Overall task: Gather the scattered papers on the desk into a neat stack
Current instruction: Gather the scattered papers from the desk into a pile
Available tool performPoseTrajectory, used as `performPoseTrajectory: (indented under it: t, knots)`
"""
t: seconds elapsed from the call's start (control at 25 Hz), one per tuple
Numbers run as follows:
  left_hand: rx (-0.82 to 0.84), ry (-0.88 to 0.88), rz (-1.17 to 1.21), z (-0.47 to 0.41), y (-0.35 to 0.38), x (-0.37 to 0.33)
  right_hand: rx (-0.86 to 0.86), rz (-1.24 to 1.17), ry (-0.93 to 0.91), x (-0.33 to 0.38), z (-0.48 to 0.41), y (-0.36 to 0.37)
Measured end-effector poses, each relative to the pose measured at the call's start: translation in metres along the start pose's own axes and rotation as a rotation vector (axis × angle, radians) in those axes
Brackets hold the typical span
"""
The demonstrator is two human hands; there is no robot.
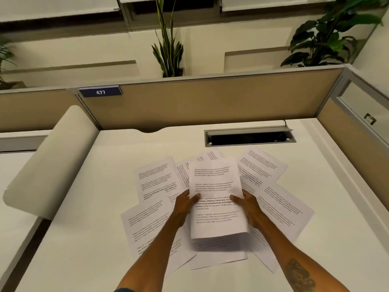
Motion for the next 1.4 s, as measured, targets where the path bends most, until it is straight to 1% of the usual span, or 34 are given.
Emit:
performPoseTrajectory:
  t: [0.08,0.12,0.16,0.24,0.28,0.36,0.48,0.56,0.64,0.84,1.0,1.16,1.24,1.28,1.4]
  knots:
    - [-0.109,-0.068,0.014,0.003,-0.008,0.011,0.006,0.015,0.004,0.001,-0.001,-0.002]
    - [-0.196,-0.077,-0.009,0.006,-0.015,0.015,0.006,0.02,0.003,0.001,-0.001,-0.004]
    - [-0.306,-0.068,-0.085,0.01,-0.026,0.017,0.009,0.032,0.004,0.001,-0.002,-0.006]
    - [-0.517,-0.053,-0.326,0.018,-0.05,0.021,0.023,0.056,0.015,-0.003,-0.003,-0.009]
    - [-0.606,-0.086,-0.412,0.024,-0.065,0.027,0.03,0.062,0.022,-0.005,-0.003,-0.01]
    - [-0.754,-0.252,-0.488,0.037,-0.099,0.047,0.043,0.055,0.039,-0.01,-0.005,-0.01]
    - [-0.86,-0.487,-0.515,0.061,-0.136,0.079,0.056,0.045,0.066,-0.015,-0.009,-0.007]
    - [-0.868,-0.617,-0.512,0.074,-0.147,0.097,0.065,0.053,0.08,-0.018,-0.013,-0.001]
    - [-0.856,-0.691,-0.476,0.081,-0.152,0.107,0.069,0.059,0.085,-0.019,-0.016,0.007]
    - [-0.844,-0.689,-0.428,0.087,-0.153,0.108,0.085,0.078,0.078,-0.019,-0.026,0.029]
    - [-0.726,-0.729,-0.532,0.09,-0.151,0.109,0.097,0.124,0.103,-0.022,-0.031,0.042]
    - [-0.69,-0.733,-0.554,0.094,-0.156,0.108,0.111,0.156,0.096,-0.022,-0.032,0.055]
    - [-0.702,-0.689,-0.552,0.096,-0.161,0.109,0.119,0.157,0.09,-0.021,-0.032,0.06]
    - [-0.715,-0.631,-0.516,0.097,-0.164,0.11,0.125,0.159,0.09,-0.021,-0.032,0.062]
    - [-0.7,-0.352,-0.316,0.097,-0.169,0.103,0.142,0.152,0.11,-0.021,-0.03,0.067]
Point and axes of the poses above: each hand's wrist, its own z-axis away from the middle knuckle, its own y-axis out of the palm, x = y × z, the point moved 8 cm from there along -z, towards the middle knuckle, and after that the axes turned 13 degrees about -z, right-handed, at the moved point
